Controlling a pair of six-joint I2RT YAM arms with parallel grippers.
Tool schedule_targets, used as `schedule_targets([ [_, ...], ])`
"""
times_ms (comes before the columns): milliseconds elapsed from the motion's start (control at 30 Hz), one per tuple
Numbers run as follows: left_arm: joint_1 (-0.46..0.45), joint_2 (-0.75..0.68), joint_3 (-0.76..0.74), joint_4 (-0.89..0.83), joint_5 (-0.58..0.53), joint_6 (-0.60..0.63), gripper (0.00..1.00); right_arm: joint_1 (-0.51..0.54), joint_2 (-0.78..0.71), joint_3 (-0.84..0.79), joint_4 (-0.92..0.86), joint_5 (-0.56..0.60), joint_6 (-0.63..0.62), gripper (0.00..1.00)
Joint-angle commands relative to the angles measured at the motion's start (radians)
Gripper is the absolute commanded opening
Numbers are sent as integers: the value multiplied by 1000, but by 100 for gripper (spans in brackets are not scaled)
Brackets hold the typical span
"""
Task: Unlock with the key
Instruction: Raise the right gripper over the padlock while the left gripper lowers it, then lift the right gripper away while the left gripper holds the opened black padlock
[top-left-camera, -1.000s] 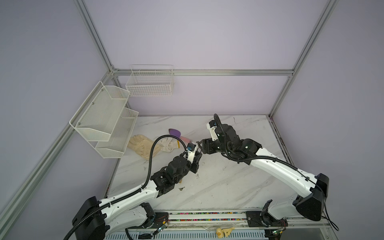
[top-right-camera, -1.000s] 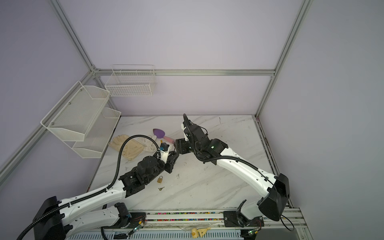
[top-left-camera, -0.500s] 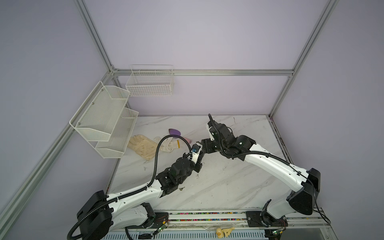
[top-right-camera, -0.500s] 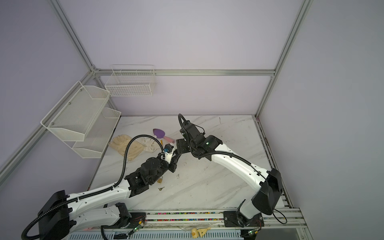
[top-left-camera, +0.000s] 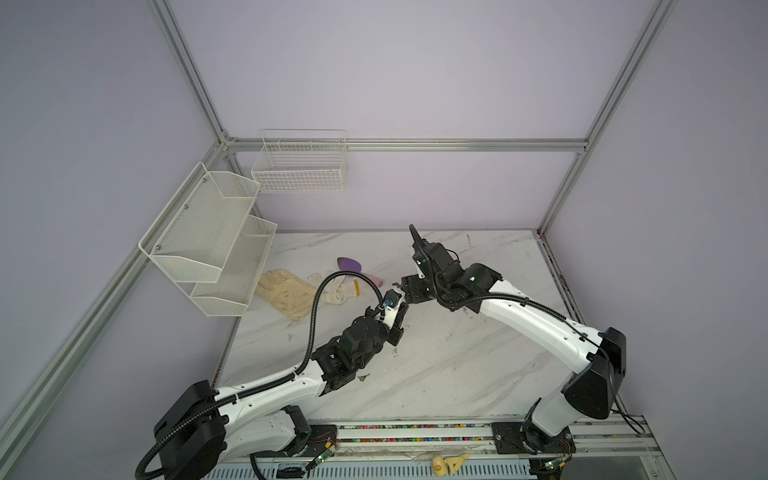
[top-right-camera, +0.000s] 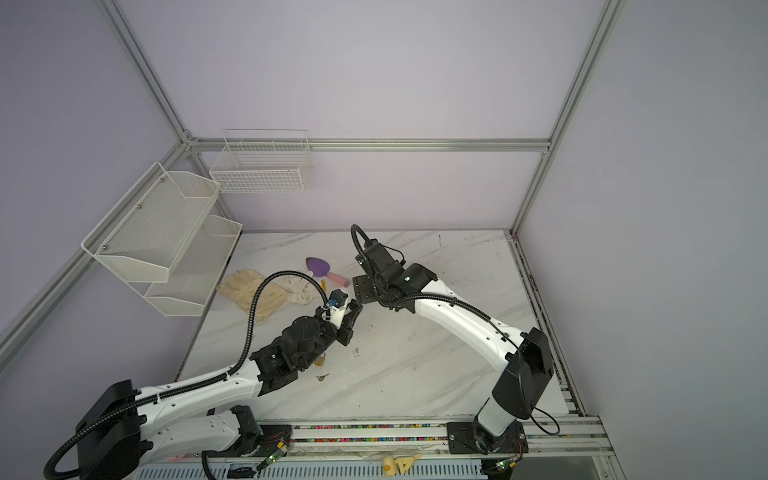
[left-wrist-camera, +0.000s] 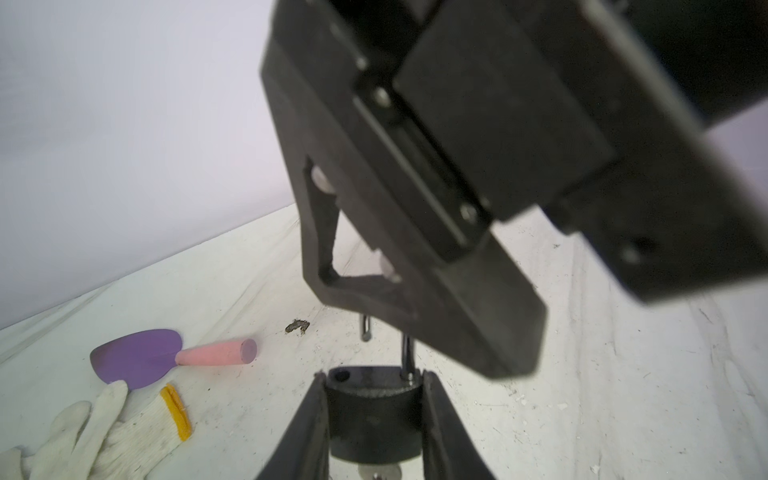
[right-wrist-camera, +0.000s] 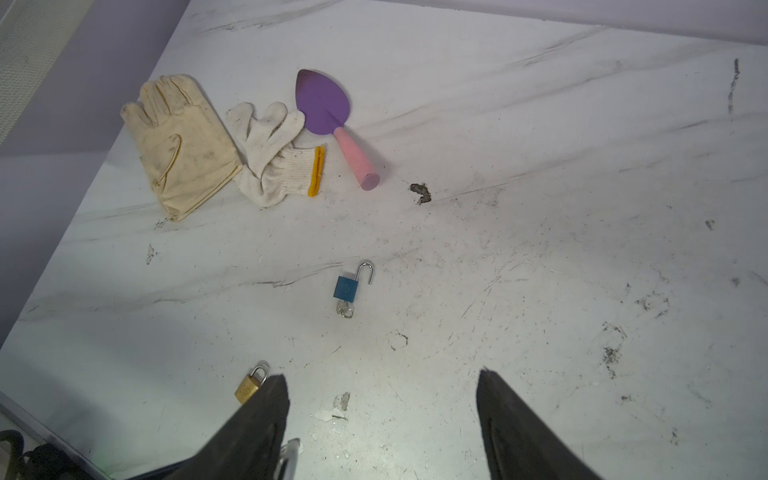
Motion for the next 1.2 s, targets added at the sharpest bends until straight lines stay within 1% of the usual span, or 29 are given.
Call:
schedule_targets([
  [0,-5,-12,-33,72,-12,33,0,-25,3,30,-57,-9,-31,74],
  [367,-5,-13,-34,95,-17,39,0,-62,-43,-12,-72,-81,-84,75],
  [500,-4,-7,-34,104,14,53,0,-65,-72,7,-84,-32,-81,75],
  [533,-4,-3,-33,105,15,56,0,-65,-79,19,-81,-37,-80,75],
  [667,-5,6,-23,106,33,60,0,-65,-72,38,-56,-120,-106,75],
  [767,-4,8,-17,106,32,59,0,-65,-37,45,-60,-150,-106,75],
  [967,-4,3,-14,107,21,54,0,-67,-26,23,-59,-160,-117,75],
  [1167,-5,3,-9,102,-1,47,0,-71,-47,-16,-68,-180,-114,75],
])
